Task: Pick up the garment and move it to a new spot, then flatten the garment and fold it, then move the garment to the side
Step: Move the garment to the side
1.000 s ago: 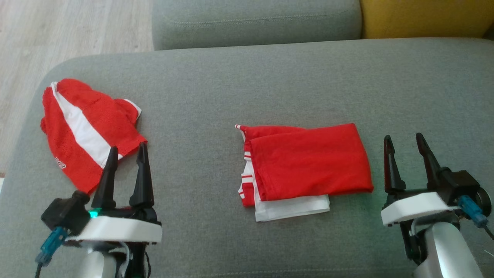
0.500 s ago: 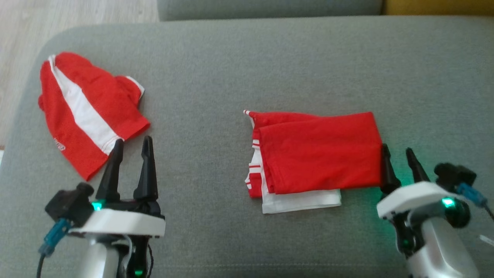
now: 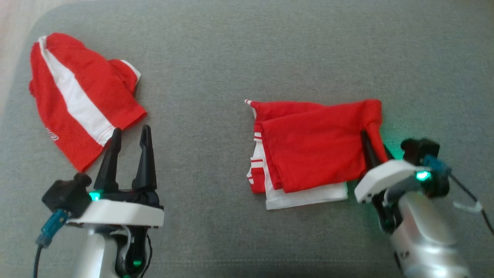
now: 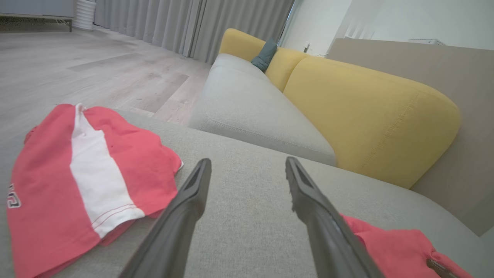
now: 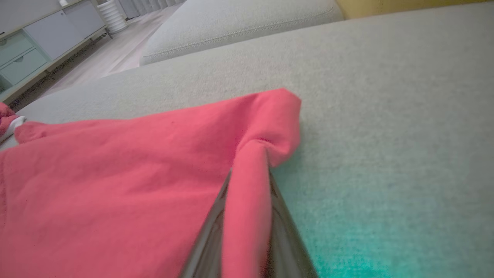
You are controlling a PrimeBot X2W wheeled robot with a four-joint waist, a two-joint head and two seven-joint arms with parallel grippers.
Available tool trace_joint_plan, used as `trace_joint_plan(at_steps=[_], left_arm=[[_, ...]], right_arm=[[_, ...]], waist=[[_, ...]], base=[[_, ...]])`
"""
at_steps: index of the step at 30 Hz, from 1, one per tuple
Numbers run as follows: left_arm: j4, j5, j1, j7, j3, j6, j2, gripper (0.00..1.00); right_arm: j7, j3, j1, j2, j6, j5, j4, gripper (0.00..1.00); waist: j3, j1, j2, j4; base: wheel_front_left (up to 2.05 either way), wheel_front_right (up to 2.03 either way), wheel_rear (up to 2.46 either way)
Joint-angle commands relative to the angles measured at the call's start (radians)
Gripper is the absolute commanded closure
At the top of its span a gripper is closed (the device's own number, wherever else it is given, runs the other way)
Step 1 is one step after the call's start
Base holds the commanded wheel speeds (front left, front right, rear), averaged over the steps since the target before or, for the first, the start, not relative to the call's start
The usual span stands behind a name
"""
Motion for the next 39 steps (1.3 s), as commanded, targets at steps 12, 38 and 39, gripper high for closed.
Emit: trace_joint_plan(at_steps=[12,38,39], left_arm=[[-0.075,0.024,-0.165,-0.005,-0.028,-0.023,0.008,0.00],[-0.112,0.048,-0.313,-0.005,-0.157,-0.054,0.008,0.00],[-0.112,0.047,-0.312,-0.005,-0.156,-0.054,0.008,0.00]], right_arm=[[0.070,0.072,-0.184,-0.267,-0.001,-0.251,-0.116,1.00],[0.220,-0.159,-0.192,-0.404,-0.001,-0.294,-0.296,1.00],[0.223,-0.164,-0.188,-0.399,-0.001,-0.293,-0.302,0.67]], waist=[[0.086,0.0000,0.0000,-0.070],[0.176,0.0000,0.0000,-0.129],[0.174,0.0000,0.0000,-0.128]], base=[[0.00,0.00,0.00],[0.00,0.00,0.00],[0.00,0.00,0.00]])
